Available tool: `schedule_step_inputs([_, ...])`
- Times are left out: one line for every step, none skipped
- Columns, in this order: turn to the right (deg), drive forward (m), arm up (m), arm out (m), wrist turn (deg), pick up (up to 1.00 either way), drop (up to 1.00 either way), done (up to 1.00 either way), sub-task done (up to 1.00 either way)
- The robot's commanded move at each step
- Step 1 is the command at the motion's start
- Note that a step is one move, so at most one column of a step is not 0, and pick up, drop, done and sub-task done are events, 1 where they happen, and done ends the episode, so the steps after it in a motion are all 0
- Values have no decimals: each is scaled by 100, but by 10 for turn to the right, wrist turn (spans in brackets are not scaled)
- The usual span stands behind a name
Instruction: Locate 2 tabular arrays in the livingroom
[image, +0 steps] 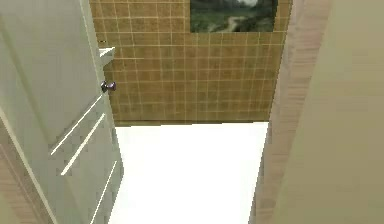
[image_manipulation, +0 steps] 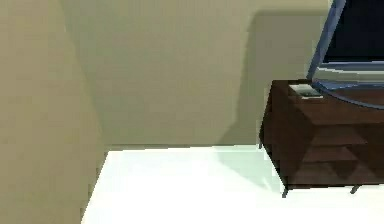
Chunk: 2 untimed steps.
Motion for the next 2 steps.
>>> schedule_step_inputs([0, 40, 0, 0, 0, 0, 0, 0, 0])
schedule_step_inputs([-30, 0, 0, 0, 0, 0, 0, 0, 0])
